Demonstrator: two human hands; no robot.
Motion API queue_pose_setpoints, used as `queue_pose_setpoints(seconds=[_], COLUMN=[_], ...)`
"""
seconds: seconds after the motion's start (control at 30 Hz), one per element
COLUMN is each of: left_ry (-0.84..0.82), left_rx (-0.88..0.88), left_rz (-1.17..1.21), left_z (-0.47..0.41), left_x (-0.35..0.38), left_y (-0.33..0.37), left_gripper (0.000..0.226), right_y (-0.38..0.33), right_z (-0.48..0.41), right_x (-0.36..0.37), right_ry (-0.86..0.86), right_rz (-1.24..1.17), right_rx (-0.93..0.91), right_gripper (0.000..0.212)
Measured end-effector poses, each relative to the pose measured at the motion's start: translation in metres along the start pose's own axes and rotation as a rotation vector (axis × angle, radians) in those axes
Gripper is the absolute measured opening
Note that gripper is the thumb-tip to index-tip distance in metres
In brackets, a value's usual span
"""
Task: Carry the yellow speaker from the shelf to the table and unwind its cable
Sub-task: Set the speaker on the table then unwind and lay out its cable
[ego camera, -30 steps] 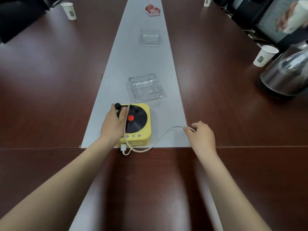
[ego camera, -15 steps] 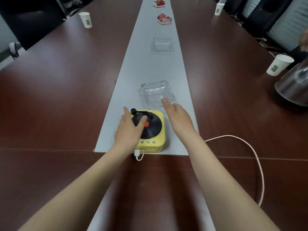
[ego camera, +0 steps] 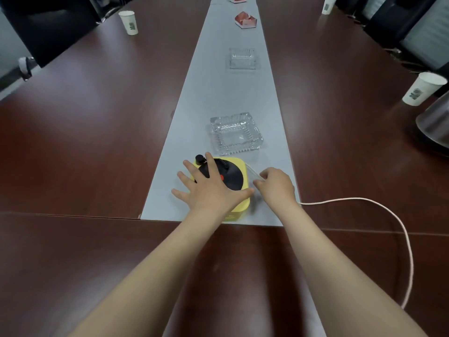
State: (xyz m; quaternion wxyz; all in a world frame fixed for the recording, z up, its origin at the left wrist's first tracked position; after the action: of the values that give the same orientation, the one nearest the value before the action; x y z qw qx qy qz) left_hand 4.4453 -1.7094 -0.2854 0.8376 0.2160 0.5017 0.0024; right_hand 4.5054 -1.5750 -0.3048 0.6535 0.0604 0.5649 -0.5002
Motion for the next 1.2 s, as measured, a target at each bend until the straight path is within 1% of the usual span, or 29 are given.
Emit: queue_pose_setpoints(seconds=[0.1, 0.27, 0.37, 0.47, 0.7, 0.87, 1.0, 1.1, 1.13, 1.2], left_ry=[-0.011, -0.004, 0.032, 0.056, 0.076, 0.051, 0.040, 0.044, 0.041, 0.035], left_rx=[0.005, 0.011, -0.002, -0.001, 0.022, 0.014, -0.008, -0.042, -0.053, -0.067], left_rz=[-0.009, -0.062, -0.054, -0.038, -0.005, 0.093, 0.044, 0.034, 0.036, 0.039], left_z=[0.002, 0.005, 0.004, 0.004, 0.005, 0.005, 0.007, 0.006, 0.005, 0.004], left_x=[0.000, 0.006, 0.006, 0.005, 0.004, 0.000, 0.002, 0.004, 0.004, 0.004], left_y=[0.005, 0.011, 0.010, 0.008, 0.003, 0.000, 0.002, 0.003, 0.004, 0.005], left_gripper=[0.133, 0.132, 0.128, 0.124, 0.122, 0.126, 0.129, 0.132, 0.132, 0.132], right_y=[0.005, 0.014, 0.016, 0.020, 0.029, 0.035, 0.038, 0.040, 0.040, 0.040], right_z=[-0.002, -0.005, 0.001, 0.008, 0.011, 0.012, 0.014, 0.015, 0.016, 0.016], right_x=[0.000, 0.000, -0.003, -0.007, -0.013, -0.013, -0.011, -0.010, -0.010, -0.010], right_ry=[0.062, 0.099, 0.103, 0.105, 0.106, 0.095, 0.084, 0.085, 0.087, 0.093], right_rz=[-0.006, -0.178, -0.292, -0.410, -0.544, -0.641, -0.689, -0.715, -0.721, -0.732], right_rx=[-0.005, -0.022, -0.048, -0.055, -0.039, -0.022, -0.010, -0.007, -0.009, -0.009], right_gripper=[0.027, 0.020, 0.016, 0.019, 0.016, 0.016, 0.016, 0.005, 0.007, 0.019])
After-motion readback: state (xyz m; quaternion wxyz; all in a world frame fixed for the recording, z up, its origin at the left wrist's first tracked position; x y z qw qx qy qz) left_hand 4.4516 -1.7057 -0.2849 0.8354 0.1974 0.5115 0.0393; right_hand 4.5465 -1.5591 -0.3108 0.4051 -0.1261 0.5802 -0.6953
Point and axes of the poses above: each hand's wrist, its own z-axis away from the middle knuckle, its own x-axis out of the palm, y = z × x, the point moved 3 cm from there along -z, towards the middle knuckle, and after that the axes turned 9 degrees about -y, right-handed, at the moved point
